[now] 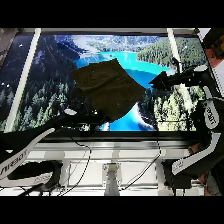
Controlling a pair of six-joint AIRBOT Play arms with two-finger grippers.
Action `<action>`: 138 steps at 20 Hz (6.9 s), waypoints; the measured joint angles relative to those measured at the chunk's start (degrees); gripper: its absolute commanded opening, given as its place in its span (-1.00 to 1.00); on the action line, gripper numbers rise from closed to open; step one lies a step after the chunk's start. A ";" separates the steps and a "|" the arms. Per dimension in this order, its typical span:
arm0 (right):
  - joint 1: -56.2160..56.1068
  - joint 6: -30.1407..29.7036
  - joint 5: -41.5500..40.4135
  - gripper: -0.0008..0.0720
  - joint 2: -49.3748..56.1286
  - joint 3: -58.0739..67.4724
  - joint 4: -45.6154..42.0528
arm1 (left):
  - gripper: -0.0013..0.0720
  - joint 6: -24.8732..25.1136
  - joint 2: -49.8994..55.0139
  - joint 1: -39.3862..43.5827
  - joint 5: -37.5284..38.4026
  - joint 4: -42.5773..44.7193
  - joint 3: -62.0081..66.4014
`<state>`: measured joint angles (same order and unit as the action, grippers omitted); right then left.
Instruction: Fold the clothes and pants, and hang the long-sleeved shirts on hangers.
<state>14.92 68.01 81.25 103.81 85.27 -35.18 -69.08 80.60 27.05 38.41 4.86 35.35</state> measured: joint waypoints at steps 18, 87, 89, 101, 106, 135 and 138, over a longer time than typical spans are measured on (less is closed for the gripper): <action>-14.53 4.52 2.64 0.22 5.79 -0.50 -9.09 | -0.91 -30.67 -16.70 -16.65 4.96 61.46 0.00; -31.45 63.56 -27.12 -0.90 -30.93 -21.84 -41.20 | -0.92 -17.44 -7.80 -6.12 -24.98 47.32 16.50; -29.94 65.85 -28.98 -0.90 -29.05 -21.86 -41.99 | -0.92 -17.49 -6.45 -6.12 -26.18 47.32 17.00; -26.01 65.81 -40.50 0.35 -21.09 -21.05 -42.93 | 0.89 -19.47 -1.42 -9.18 -32.09 47.30 17.70; -20.06 52.30 -32.70 0.35 -19.85 -17.40 -40.22 | 0.83 -19.65 -5.33 -12.46 -31.26 47.32 18.03; -20.61 8.61 -5.92 -0.90 4.00 -8.17 -3.63 | 0.77 -18.34 -38.69 -17.55 -6.64 46.88 19.54; -20.41 11.41 -7.04 -0.91 3.93 -6.97 -3.65 | 0.77 -18.34 -38.75 -17.53 -6.62 46.88 19.54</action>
<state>-5.50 79.42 74.22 107.74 78.30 -38.83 -87.42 41.85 9.52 31.79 51.75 54.89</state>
